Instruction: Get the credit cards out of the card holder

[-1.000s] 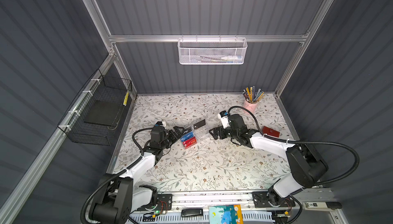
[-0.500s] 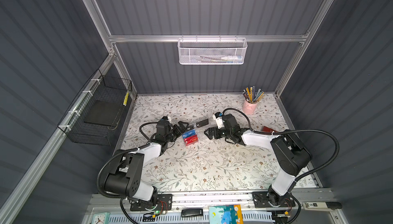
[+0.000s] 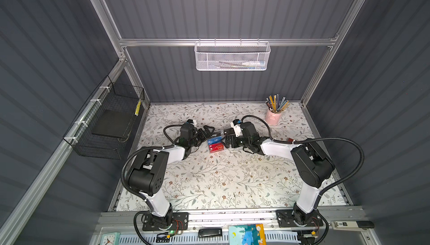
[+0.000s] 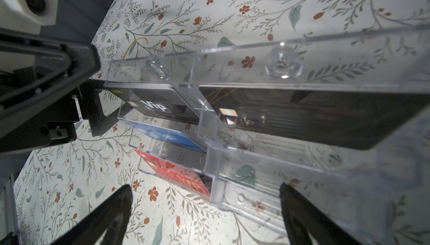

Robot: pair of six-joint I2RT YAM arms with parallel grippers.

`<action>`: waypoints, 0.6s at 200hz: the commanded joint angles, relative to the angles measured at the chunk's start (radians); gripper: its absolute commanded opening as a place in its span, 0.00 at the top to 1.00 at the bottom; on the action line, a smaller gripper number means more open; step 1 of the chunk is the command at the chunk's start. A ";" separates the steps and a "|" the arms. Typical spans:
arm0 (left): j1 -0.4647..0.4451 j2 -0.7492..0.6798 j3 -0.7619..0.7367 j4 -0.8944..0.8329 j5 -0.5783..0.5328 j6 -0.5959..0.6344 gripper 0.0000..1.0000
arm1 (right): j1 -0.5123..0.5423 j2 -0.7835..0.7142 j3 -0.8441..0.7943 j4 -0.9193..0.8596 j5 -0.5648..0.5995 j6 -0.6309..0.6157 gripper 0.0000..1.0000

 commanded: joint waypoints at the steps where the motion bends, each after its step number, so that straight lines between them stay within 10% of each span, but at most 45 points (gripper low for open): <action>1: -0.007 0.048 0.070 0.009 0.021 0.017 0.00 | 0.007 0.014 0.025 -0.014 0.005 0.007 0.01; 59: -0.006 0.106 0.178 -0.043 0.026 0.061 0.00 | 0.003 -0.118 -0.026 -0.095 0.096 -0.028 0.01; 120: -0.008 -0.084 0.140 -0.318 -0.226 0.288 0.00 | -0.036 -0.195 -0.100 -0.188 0.201 -0.065 0.01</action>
